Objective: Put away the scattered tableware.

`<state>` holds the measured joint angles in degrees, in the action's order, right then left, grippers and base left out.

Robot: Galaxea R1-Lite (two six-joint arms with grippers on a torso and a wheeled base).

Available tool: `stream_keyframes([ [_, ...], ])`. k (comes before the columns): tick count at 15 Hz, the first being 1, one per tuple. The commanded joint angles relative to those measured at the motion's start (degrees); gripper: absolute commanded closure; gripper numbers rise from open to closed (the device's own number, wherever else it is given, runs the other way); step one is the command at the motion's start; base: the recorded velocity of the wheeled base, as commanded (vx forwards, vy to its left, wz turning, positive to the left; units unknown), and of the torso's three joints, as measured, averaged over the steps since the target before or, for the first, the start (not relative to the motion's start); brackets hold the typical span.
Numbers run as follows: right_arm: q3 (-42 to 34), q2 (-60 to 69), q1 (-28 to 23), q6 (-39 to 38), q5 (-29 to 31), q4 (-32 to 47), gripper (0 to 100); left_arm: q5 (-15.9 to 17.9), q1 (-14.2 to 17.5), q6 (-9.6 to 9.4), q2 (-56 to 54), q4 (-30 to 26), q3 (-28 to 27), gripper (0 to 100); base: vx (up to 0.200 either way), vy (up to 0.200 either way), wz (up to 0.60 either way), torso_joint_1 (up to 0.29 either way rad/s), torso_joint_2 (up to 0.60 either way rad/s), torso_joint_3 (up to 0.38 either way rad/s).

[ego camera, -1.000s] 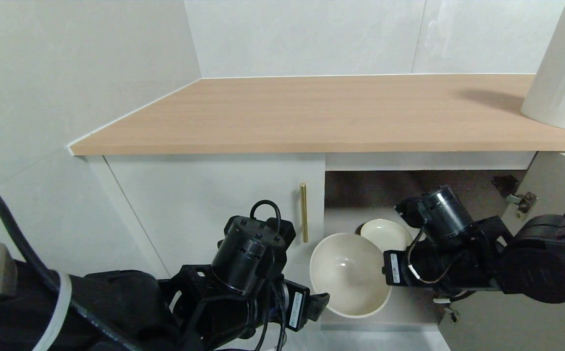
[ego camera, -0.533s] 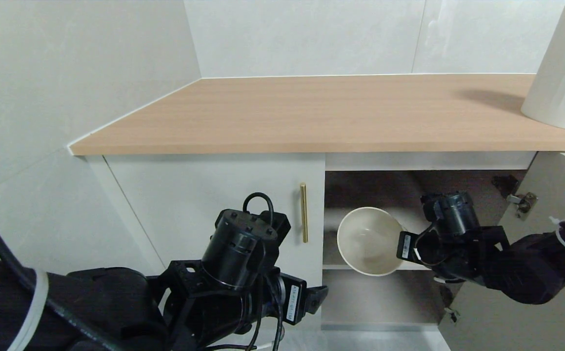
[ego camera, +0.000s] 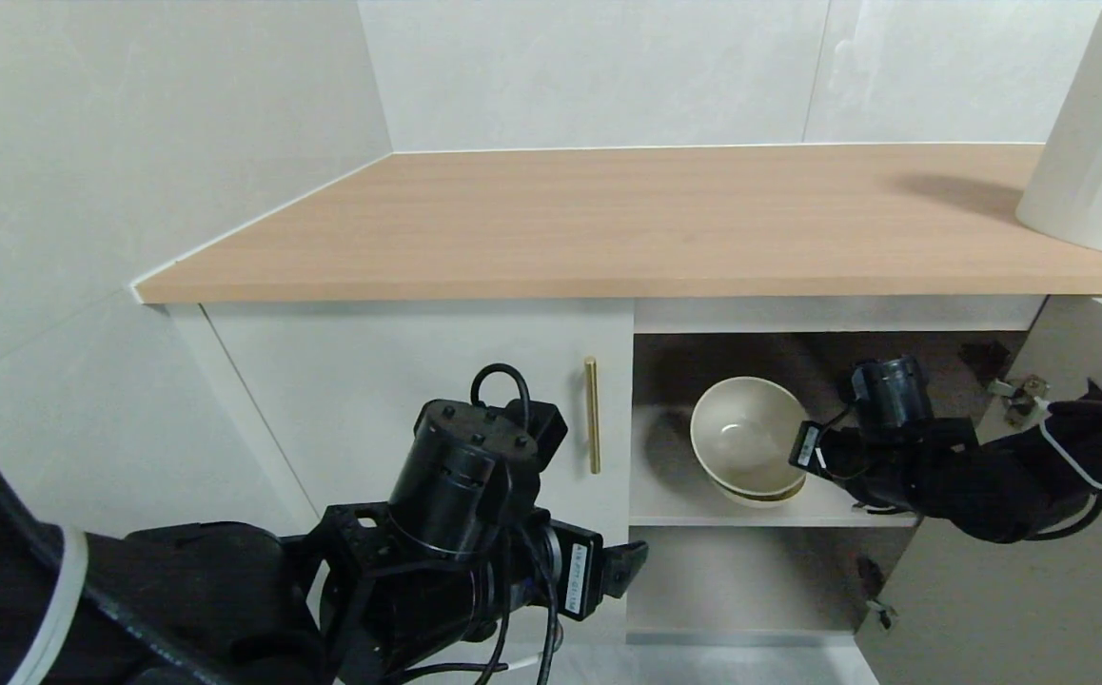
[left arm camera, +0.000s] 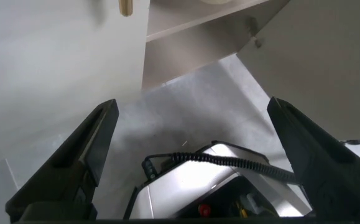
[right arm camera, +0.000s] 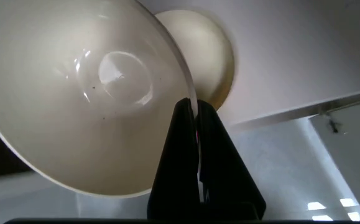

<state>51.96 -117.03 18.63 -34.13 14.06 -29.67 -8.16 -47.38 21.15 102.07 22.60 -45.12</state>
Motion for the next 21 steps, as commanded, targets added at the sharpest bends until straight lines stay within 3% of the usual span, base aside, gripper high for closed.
stream_keyframes([
  [1, 1.6, -2.6, -1.0, 0.0, 0.5, 0.0, 100, 0.0, 0.0, 0.12, 0.0, 0.3, 0.1, 0, 0.0, 0.0, 0.0, 0.0, 0.0, 0.0],
  [17, 3.9, -7.8, -3.9, 0.0, 1.9, -0.8, 100, 0.1, 0.0, 0.12, 0.1, 0.3, 0.4, 0, 0.0, 0.0, 0.0, 0.0, 0.0, 0.0],
  [18, 3.9, -7.7, -3.9, 0.0, 1.9, -0.9, 0, 0.1, 0.0, 0.12, 0.1, 0.3, 0.4, 0, 0.0, 0.0, 0.0, 0.0, 0.0, 0.0],
  [21, 3.8, -7.3, -3.7, 0.0, 1.8, -0.8, 0, 0.1, 0.0, 0.12, 0.2, 0.3, 0.3, 0, 0.0, 0.0, 0.0, 0.0, 0.0, 0.0],
])
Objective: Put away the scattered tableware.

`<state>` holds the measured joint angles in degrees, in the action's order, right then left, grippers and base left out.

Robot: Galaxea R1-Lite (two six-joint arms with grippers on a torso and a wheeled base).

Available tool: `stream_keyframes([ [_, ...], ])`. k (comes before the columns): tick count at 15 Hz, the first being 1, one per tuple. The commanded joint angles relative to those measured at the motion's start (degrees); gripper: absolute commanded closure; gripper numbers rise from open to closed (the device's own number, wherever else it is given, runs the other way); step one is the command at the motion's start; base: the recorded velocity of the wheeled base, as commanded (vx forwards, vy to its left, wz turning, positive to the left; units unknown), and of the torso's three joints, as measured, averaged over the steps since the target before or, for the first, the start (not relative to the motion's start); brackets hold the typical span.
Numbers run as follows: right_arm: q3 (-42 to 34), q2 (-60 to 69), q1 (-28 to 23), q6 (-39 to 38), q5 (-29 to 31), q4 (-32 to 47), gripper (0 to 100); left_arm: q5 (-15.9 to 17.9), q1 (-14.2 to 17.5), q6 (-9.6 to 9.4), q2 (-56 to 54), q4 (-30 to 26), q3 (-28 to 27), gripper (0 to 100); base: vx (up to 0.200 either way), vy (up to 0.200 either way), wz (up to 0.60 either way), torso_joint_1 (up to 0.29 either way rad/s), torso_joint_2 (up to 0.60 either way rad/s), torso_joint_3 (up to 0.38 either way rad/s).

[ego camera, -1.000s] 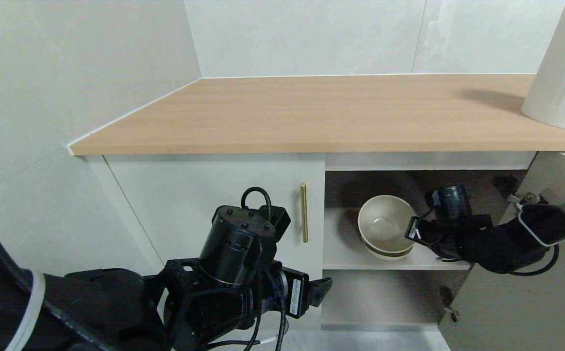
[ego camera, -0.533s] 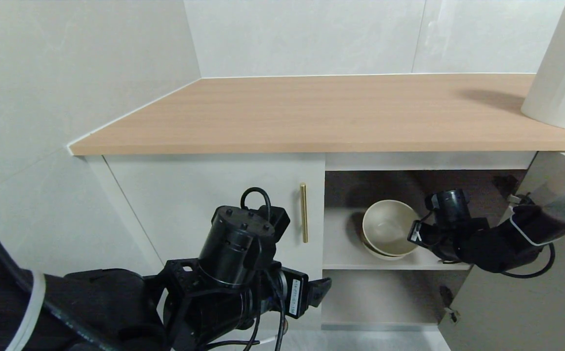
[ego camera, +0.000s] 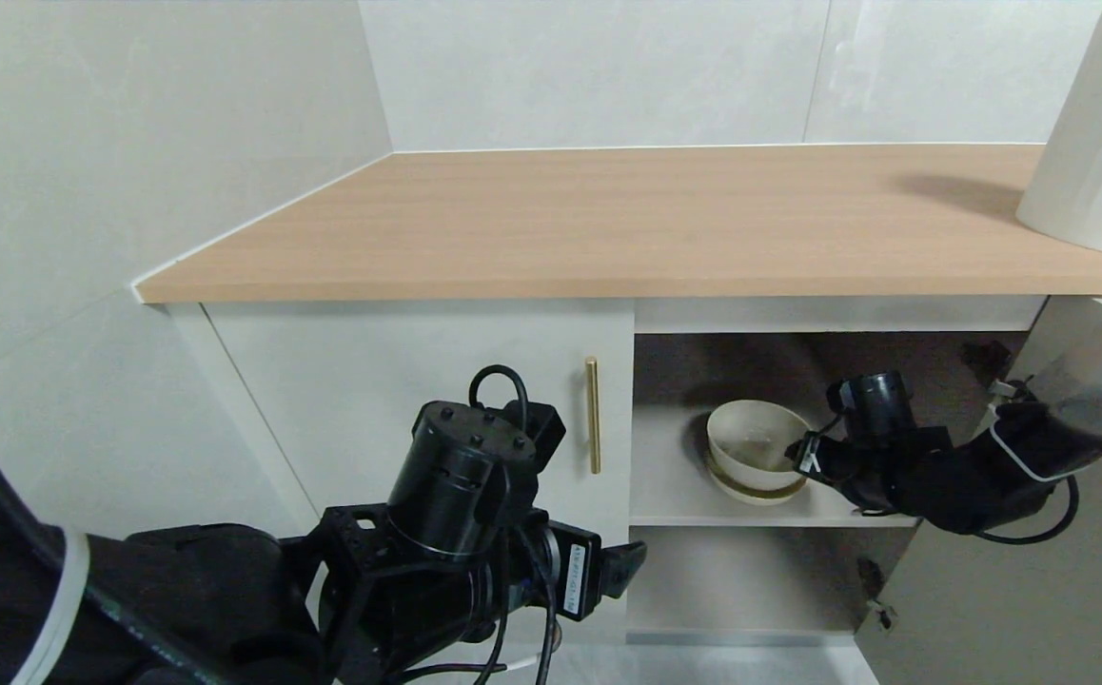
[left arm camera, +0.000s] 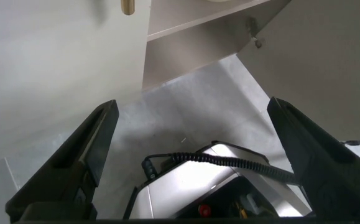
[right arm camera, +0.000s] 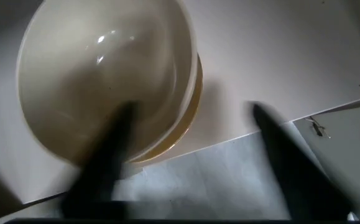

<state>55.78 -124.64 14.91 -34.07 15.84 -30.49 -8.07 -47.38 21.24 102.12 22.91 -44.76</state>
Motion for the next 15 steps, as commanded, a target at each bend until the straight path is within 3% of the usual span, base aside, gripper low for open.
stream_keyframes([
  [1, -0.1, 0.4, 0.1, 0.0, 0.0, 0.0, 0, 0.0, 0.1, 0.03, 0.2, 0.0, -0.1, 0, 0.0, 0.0, 0.0, 0.0, 0.0, 0.0],
  [6, -2.6, 7.2, 1.6, 0.4, -1.7, 2.8, 0, 0.1, 3.4, 1.62, -3.9, 0.1, -0.2, 0, 0.0, 0.0, 0.0, 0.0, 0.0, 0.0],
  [8, -5.2, 16.0, 4.3, 0.5, -6.0, 9.8, 0, 0.2, 8.0, 1.26, -9.6, 0.0, -0.1, 0, 0.0, 0.0, 0.0, 0.0, 0.0, 0.0],
  [9, -5.2, 16.7, 4.5, 0.5, -6.4, 10.4, 0, 0.3, 8.6, 1.18, -10.1, 0.0, -0.4, 0, 0.0, 0.0, 0.0, 0.0, 0.0, 0.0],
  [10, -6.7, 22.9, 7.2, 0.7, -7.3, 15.9, 0, 1.2, 11.8, 1.0, -14.5, -0.6, -1.6, 0, 0.0, 0.0, 0.0, 0.0, 0.0, 0.0],
  [11, -7.1, 24.3, 7.6, 0.7, -7.5, 16.8, 0, 1.5, 12.1, 0.91, -15.3, -0.8, -1.5, 0, 0.0, 0.0, 0.0, 0.0, 0.0, 0.0],
  [12, -10.3, 32.3, 10.0, 0.9, -8.9, 21.6, 0, 3.4, 14.1, -0.32, -19.0, -2.1, 1.2, 0, 0.0, 0.0, 0.0, 0.0, 0.0, 0.0],
  [15, -14.4, 43.0, 11.7, 10.5, -11.3, 31.0, 0, 3.9, 14.2, -1.11, -23.5, -3.3, 6.7, 0, 0.0, 0.0, 0.0, 0.0, 0.0, 0.0],
])
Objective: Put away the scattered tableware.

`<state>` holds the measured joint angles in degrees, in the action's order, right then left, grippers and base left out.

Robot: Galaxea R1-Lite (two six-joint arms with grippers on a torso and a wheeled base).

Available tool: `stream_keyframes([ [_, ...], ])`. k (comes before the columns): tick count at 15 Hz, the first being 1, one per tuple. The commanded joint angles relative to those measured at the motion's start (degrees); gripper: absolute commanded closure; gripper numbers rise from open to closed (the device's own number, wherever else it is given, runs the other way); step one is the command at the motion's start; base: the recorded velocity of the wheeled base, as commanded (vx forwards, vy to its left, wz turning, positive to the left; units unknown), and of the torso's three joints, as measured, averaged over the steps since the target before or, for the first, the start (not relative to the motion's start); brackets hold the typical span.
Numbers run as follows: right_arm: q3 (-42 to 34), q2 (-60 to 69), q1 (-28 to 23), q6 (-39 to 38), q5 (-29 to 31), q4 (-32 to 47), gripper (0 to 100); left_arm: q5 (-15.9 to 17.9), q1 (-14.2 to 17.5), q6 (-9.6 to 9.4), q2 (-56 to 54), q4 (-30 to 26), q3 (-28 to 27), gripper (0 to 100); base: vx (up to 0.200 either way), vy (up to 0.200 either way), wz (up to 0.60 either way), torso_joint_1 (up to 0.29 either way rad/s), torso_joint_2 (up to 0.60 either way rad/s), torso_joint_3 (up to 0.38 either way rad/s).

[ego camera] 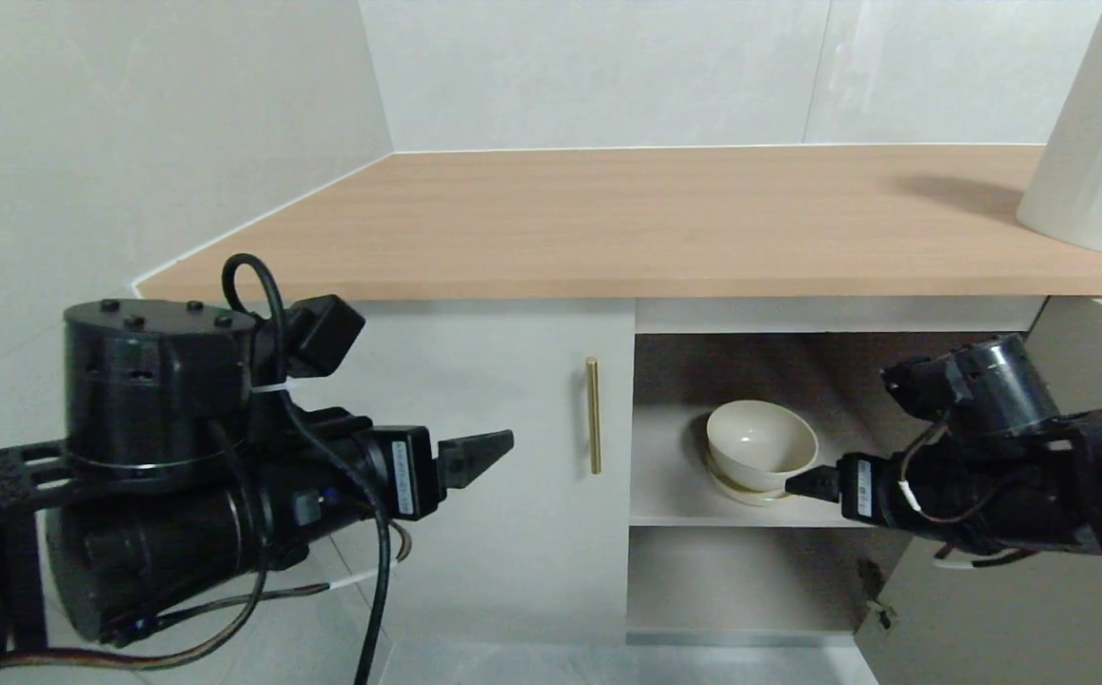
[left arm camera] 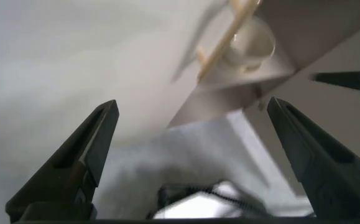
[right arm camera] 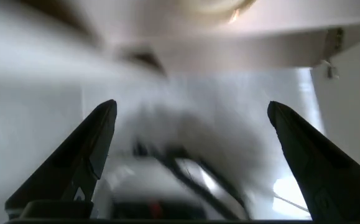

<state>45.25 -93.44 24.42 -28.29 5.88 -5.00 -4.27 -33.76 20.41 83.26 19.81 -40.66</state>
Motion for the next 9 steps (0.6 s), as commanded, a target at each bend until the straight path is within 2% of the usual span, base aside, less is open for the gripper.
stream_keyframes([
  [1, -3.9, 12.5, 2.2, 5.4, -1.3, 6.1, 0, 0.1, 0.5, -0.37, -4.9, -0.2, 3.1, 0, 0.0, 0.0, 0.0, 0.0, 0.0, 0.0],
  [2, -3.7, 16.0, 2.2, 5.9, -1.2, 8.6, 0, 0.1, 1.6, -0.63, -6.4, 0.0, 6.2, 0, 0.0, 0.0, 0.0, 0.0, 0.0, 0.0],
  [5, -3.9, 18.0, 3.7, 5.9, -1.0, 10.0, 0, 0.1, 2.3, -0.54, -6.2, 0.0, 7.5, 0, 0.0, 0.0, 0.0, 0.0, 0.0, 0.0],
  [9, -3.9, 18.4, 4.6, 5.9, -0.9, 11.5, 0, 0.2, 2.1, -0.54, -4.2, 0.1, 7.5, 0, -0.2, 0.0, 0.0, 0.007, 0.0, 0.002],
])
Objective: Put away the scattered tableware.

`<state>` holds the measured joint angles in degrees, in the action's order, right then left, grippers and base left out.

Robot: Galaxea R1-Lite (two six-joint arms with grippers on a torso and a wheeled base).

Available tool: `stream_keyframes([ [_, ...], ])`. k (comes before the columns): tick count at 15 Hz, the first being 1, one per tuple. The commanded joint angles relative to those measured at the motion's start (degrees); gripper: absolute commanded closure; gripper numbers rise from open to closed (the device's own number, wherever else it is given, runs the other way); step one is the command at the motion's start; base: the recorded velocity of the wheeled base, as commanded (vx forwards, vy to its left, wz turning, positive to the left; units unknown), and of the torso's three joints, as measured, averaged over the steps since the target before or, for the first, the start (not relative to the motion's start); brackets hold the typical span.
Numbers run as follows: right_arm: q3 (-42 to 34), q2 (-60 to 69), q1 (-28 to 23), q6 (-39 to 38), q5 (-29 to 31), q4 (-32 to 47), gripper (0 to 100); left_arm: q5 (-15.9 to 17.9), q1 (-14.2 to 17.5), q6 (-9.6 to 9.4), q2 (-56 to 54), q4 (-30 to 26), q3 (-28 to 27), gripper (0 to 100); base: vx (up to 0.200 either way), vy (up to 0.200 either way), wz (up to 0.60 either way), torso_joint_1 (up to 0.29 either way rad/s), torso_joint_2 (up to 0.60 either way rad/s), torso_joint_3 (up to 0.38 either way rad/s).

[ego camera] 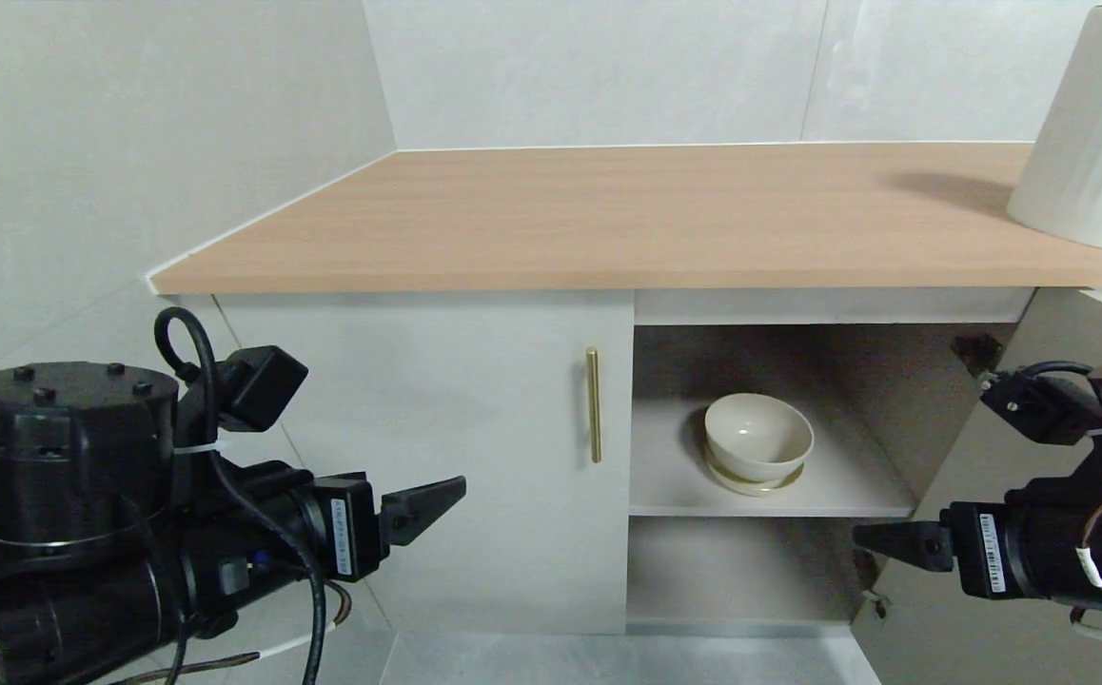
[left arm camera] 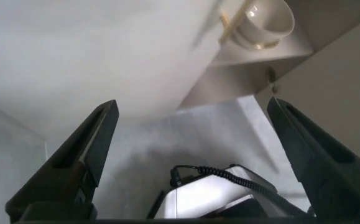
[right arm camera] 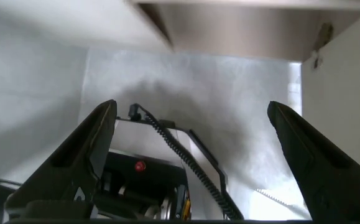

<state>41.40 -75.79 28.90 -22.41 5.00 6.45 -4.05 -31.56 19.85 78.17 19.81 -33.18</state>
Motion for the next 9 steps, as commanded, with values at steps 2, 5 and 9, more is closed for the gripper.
stream_keyframes([
  [2, 0.0, 0.8, 0.1, 0.1, 0.1, 0.1, 0, -0.1, -0.1, 0.02, 1.1, 0.0, 0.0, 0, -0.2, 0.0, 0.0, 0.0, 0.0, 0.002],
  [5, -0.1, 0.6, 0.1, 0.1, 0.1, 0.4, 0, 0.0, -0.2, 0.02, 1.0, 0.1, 0.0, 0, -0.2, 0.0, 0.0, 0.007, 0.0, 0.004],
  [9, 0.0, 0.8, 0.1, 0.2, 0.0, 1.1, 0, 0.0, -0.2, 0.02, 0.9, 0.1, 0.0, 0, -0.2, 0.0, 0.0, -0.001, 0.0, 0.002],
])
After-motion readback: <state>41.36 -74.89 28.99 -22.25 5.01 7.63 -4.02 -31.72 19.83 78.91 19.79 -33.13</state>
